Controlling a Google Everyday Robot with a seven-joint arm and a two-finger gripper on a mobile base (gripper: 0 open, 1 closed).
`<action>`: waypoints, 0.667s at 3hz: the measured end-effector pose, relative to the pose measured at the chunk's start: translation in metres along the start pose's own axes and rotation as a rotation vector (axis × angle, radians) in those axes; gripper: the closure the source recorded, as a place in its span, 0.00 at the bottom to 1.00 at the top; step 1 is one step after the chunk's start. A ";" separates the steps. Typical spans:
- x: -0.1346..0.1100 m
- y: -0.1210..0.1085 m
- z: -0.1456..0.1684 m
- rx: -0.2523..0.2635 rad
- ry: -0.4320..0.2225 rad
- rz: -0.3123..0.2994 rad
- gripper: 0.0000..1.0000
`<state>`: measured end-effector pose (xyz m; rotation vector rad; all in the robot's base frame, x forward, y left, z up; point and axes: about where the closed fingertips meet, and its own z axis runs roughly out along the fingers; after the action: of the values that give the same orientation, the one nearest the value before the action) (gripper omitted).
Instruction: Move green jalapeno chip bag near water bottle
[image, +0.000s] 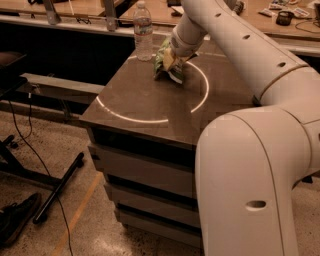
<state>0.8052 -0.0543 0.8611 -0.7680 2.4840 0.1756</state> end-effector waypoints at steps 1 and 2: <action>0.001 0.001 0.004 -0.003 0.005 -0.001 0.05; 0.001 0.002 0.006 -0.005 0.008 -0.002 0.00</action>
Offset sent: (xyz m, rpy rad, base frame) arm 0.0003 0.0016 -0.0035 -0.0010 0.0048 0.0021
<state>0.8058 -0.0515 0.8550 -0.7743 2.4910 0.1783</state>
